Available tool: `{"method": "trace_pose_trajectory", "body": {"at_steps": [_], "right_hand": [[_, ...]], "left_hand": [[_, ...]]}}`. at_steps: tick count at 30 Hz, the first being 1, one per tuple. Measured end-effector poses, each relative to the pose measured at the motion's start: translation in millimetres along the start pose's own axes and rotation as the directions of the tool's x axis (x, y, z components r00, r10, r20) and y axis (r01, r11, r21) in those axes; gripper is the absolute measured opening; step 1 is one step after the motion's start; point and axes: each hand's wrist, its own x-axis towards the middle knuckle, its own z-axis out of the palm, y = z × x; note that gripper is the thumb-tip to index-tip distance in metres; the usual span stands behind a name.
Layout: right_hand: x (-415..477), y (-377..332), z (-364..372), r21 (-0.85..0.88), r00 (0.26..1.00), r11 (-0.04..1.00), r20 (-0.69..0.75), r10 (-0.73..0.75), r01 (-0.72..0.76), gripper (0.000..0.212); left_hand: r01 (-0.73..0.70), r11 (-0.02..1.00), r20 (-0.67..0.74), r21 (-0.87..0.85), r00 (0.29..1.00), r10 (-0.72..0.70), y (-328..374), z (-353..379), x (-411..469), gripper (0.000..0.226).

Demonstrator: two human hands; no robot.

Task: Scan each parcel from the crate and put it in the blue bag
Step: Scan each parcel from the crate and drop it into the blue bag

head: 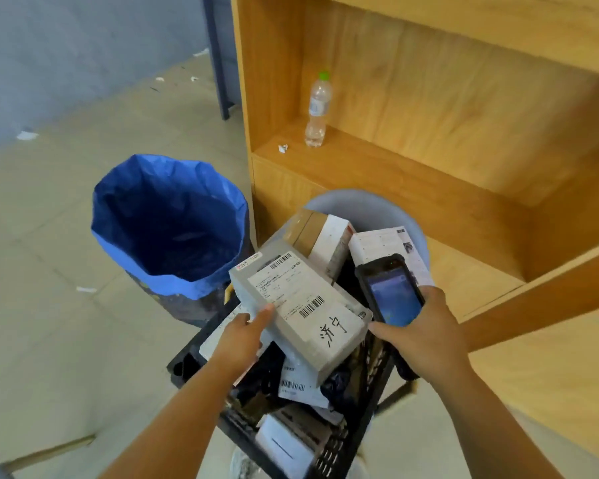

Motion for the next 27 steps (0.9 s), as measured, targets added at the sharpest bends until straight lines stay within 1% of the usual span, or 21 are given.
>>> {"method": "trace_pose_trajectory", "body": {"at_steps": [2,5,8,12,13,14,16,18,19,22,25,27], "right_hand": [[0.6,-6.8,11.6,0.078,0.997,0.995,0.038,0.061,-0.064,0.075],[0.2,-13.4,28.7,0.087,0.982,0.986,0.135,0.133,-0.146,0.079],[-9.0,-15.1,41.7,0.066,0.97,0.981,0.18,0.166,-0.18,0.085],[-24.9,-11.3,47.9,0.083,0.947,0.961,0.209,0.242,-0.264,0.099],[-30.1,-10.7,48.4,0.091,0.941,0.954,0.217,0.261,-0.286,0.1],[-35.4,-10.4,49.0,0.099,0.937,0.95,0.223,0.269,-0.296,0.097],[-45.5,-10.9,50.9,0.126,0.939,0.948,0.224,0.26,-0.292,0.082],[-55.0,-11.4,52.8,0.141,0.941,0.949,0.231,0.247,-0.283,0.074],[-59.3,-11.2,53.3,0.141,0.942,0.951,0.236,0.238,-0.275,0.073],[-69.5,-7.9,50.7,0.17,0.946,0.949,0.234,0.222,-0.265,0.068],[-77.6,-6.1,43.4,0.228,0.957,0.941,0.21,0.202,-0.249,0.069],[-80.5,-7.0,36.9,0.213,0.975,0.958,0.155,0.161,-0.192,0.075]], "left_hand": [[0.0,1.0,0.098,0.03,0.995,-0.003,-0.9,-1.3,7.5,0.07],[0.015,1.0,0.182,0.013,0.983,-0.018,-4.6,1.0,10.8,0.073],[0.046,0.998,0.206,-0.032,0.978,-0.038,-6.9,2.3,12.2,0.069],[0.055,0.993,0.204,-0.103,0.978,-0.033,-9.2,0.7,13.3,0.054],[0.045,0.992,0.203,-0.12,0.979,-0.019,-11.4,0.0,11.7,0.05],[0.03,0.989,0.209,-0.143,0.978,0.001,-13.8,-0.5,9.8,0.048],[0.009,0.979,0.219,-0.202,0.975,0.036,-17.2,-2.2,5.4,0.045],[0.008,0.967,0.22,-0.255,0.974,0.05,-16.4,-6.4,2.5,0.041],[0.01,0.962,0.22,-0.273,0.974,0.052,-14.8,-9.9,1.1,0.042],[-0.022,0.953,0.207,-0.302,0.974,0.088,-9.7,-22.1,-5.9,0.056],[-0.105,0.938,0.182,-0.331,0.968,0.173,-6.5,-31.7,-17.1,0.065],[-0.185,0.931,0.136,-0.315,0.962,0.237,-3.5,-37.5,-26.7,0.063]]}}
